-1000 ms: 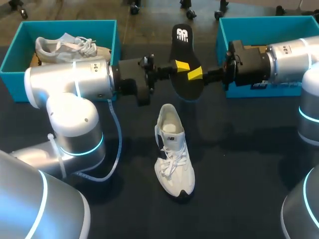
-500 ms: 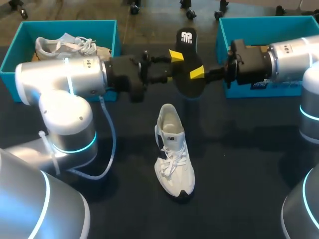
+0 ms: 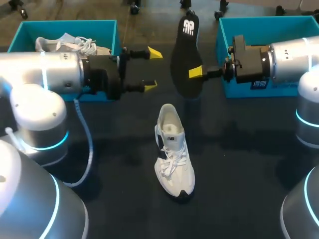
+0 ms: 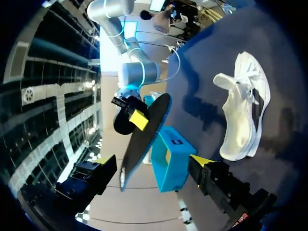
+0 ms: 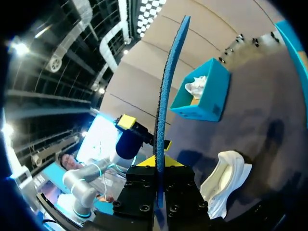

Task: Take the shoe out of the shoebox, open the shoe tongue, remove and reinsert the insole, then place the shoe into the shoebox

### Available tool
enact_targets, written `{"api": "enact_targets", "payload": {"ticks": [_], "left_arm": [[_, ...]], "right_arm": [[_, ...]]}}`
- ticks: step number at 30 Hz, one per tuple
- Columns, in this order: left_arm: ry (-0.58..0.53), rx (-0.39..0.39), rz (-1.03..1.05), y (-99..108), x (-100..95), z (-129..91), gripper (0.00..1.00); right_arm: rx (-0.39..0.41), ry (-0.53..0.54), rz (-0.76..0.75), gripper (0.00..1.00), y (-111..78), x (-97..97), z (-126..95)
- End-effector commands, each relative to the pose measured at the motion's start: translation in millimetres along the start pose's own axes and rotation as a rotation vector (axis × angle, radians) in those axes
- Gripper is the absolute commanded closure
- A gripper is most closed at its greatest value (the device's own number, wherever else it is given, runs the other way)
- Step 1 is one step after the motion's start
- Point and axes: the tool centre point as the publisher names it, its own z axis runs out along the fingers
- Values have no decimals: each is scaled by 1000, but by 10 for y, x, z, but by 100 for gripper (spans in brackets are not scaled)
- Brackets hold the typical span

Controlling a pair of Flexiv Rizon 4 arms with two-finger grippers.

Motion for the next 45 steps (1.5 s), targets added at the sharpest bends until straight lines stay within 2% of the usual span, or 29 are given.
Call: {"api": "enact_targets", "payload": {"ticks": [1,5,10,13,14,30,32,33,35,45], "left_arm": [[116,-5,-92,29,28,-219,0],[160,-15,-224,80,116,-281,0],[255,-5,-390,129,244,-301,0],[293,-5,-492,122,326,-313,0],[324,-18,-531,111,389,-319,0],[324,-18,-531,111,389,-319,0],[343,-11,-600,57,457,-348,0],[365,-20,-605,26,498,-361,0],[387,-29,-626,-20,591,-386,0],[414,-110,-751,-98,986,-439,0]], "right_arm": [[-32,56,-107,100,-2,-57,43],[-51,111,-222,100,4,-18,72],[-33,129,-300,100,22,21,81],[-20,167,-330,100,35,51,99],[-18,159,-296,100,43,37,106],[-18,159,-296,100,43,37,106],[-18,159,-296,100,43,37,106],[-28,175,-328,100,30,-6,138],[-66,131,-385,100,-5,-107,189],[-47,139,-498,100,-77,-317,374]]}}
